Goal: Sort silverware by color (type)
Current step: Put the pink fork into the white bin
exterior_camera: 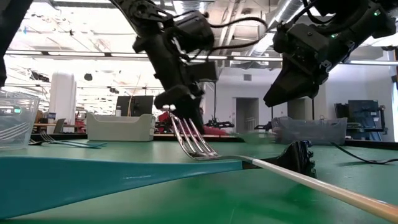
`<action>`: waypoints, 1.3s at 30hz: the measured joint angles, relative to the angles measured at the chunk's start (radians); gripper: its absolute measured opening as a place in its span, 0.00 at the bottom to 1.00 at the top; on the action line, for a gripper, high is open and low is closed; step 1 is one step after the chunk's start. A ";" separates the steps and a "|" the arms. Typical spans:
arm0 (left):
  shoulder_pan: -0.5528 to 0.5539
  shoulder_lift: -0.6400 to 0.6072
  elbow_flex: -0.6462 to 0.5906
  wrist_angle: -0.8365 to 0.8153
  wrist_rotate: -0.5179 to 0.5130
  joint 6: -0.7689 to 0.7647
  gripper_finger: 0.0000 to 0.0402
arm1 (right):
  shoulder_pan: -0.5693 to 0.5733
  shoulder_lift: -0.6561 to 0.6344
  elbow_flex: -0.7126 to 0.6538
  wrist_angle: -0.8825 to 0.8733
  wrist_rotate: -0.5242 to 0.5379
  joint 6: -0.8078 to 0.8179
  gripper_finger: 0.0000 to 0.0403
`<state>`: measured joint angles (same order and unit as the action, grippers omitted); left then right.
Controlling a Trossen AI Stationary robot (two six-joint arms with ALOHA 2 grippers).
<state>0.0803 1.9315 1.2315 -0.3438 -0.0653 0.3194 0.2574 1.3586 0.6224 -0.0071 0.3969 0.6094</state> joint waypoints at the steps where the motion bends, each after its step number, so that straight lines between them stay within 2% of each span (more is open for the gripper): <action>1: 0.005 -0.020 -0.016 -0.005 -0.017 -0.010 0.04 | 0.003 0.000 0.000 0.000 0.004 0.000 0.32; 8: 0.092 -0.275 -0.183 -0.079 -0.178 -0.074 0.04 | 0.010 0.000 0.000 -0.001 0.024 -0.003 0.32; 12: 0.172 -0.468 -0.288 -0.167 -0.289 -0.007 0.04 | 0.009 0.000 0.000 0.000 0.028 -0.006 0.32; 17: 0.287 -0.688 -0.393 -0.239 -0.334 0.095 0.05 | 0.002 0.000 0.000 0.004 0.035 -0.015 0.32; 22: 0.422 -0.833 -0.434 -0.317 -0.364 0.124 0.05 | 0.002 0.000 0.000 0.009 0.049 -0.015 0.32; 28: 0.546 -0.864 -0.436 -0.367 -0.359 0.159 0.05 | 0.002 0.000 0.000 0.015 0.049 -0.016 0.32; 34: 0.646 -0.776 -0.436 -0.370 -0.356 0.204 0.05 | 0.002 0.000 0.000 0.015 0.050 -0.015 0.32; 39: 0.702 -0.702 -0.436 -0.305 -0.494 0.145 0.09 | 0.002 0.000 0.000 0.015 0.050 -0.015 0.32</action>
<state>0.7824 1.2293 0.7959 -0.6485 -0.5588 0.4639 0.2592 1.3586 0.6228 0.0078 0.4465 0.5941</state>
